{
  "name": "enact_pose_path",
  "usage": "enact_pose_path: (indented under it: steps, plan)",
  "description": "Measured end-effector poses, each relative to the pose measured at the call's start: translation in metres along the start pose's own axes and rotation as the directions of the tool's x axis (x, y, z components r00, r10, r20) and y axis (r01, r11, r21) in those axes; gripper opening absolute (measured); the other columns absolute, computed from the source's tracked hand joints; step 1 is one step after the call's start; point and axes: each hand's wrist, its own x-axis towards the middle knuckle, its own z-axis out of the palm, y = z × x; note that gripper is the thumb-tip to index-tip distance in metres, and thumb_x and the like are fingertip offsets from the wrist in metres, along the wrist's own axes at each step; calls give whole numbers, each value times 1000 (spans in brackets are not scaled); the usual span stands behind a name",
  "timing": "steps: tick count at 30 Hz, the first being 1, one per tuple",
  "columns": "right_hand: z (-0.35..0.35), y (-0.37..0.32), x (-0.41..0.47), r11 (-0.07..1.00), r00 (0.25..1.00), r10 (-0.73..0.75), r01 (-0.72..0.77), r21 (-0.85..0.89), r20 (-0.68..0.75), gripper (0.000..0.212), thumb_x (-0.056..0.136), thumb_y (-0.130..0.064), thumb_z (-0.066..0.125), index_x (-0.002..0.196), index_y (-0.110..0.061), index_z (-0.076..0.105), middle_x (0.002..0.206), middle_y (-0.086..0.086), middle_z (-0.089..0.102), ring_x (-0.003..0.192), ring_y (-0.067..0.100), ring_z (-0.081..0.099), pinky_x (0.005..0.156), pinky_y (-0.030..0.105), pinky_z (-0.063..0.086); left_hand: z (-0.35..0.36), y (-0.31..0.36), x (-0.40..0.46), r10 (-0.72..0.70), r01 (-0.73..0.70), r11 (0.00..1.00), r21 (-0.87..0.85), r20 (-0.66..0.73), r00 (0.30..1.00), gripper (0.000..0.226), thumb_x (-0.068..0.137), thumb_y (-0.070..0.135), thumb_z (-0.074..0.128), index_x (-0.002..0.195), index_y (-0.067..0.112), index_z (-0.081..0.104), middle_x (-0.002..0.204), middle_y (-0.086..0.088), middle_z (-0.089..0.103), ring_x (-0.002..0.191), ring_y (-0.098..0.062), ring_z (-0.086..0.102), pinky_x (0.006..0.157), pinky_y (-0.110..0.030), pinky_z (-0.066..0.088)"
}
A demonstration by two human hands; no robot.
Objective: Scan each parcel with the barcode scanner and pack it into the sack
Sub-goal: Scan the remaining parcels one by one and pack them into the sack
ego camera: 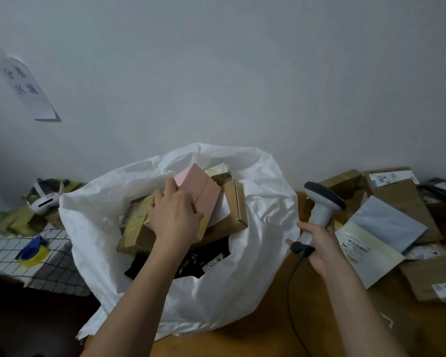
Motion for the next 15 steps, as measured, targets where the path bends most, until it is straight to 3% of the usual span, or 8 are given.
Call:
enact_pose_path:
  steps: [2, 5, 8, 12, 15]
  plan:
    - [0, 7, 12, 1000, 1000, 26, -26, -14, 14, 59, 85, 0, 66, 131, -31, 46, 122, 11, 58, 94, 37, 65, 84, 62, 54, 2, -1, 1, -8, 8, 1000, 14, 11, 1000, 27, 75, 43, 80, 77, 22, 64, 106, 2, 39, 103, -26, 43, 89, -45, 46]
    - [7, 15, 30, 992, 992, 107, -111, 64, 63, 53, 84, -2, 67, 132, -19, 53, 123, 17, 63, 104, 39, 64, 74, 51, 59, 5, -3, 4, -8, 9, 1000, 23, -9, 1000, 30, 73, 45, 81, 73, 23, 60, 102, 5, 36, 100, -23, 42, 88, -43, 47]
    - [15, 16, 36, 968, 978, 177, -193, 159, 111, 43, 81, -6, 71, 120, -18, 57, 122, 18, 63, 96, 31, 71, 73, 43, 60, 7, -7, 4, -16, 16, 999, 52, -11, 1000, 29, 74, 45, 81, 75, 21, 64, 103, 4, 37, 100, -25, 43, 87, -42, 48]
    - [17, 10, 43, 991, 984, 101, -113, 70, 150, 68, 76, -9, 79, 136, -14, 49, 123, 15, 62, 97, 26, 66, 70, 37, 59, 11, -10, 9, -20, 22, 996, 81, -20, 1000, 30, 74, 46, 80, 80, 19, 69, 100, 5, 37, 93, -23, 42, 77, -35, 46]
    - [19, 1, 42, 998, 992, -11, 18, -53, 125, 80, 76, -1, 78, 137, -31, 35, 107, 11, 60, 89, 26, 64, 62, 38, 58, 13, -10, 14, -17, 20, 996, 90, -29, 999, 31, 73, 45, 81, 82, 18, 70, 97, 5, 35, 88, -22, 41, 73, -33, 43]
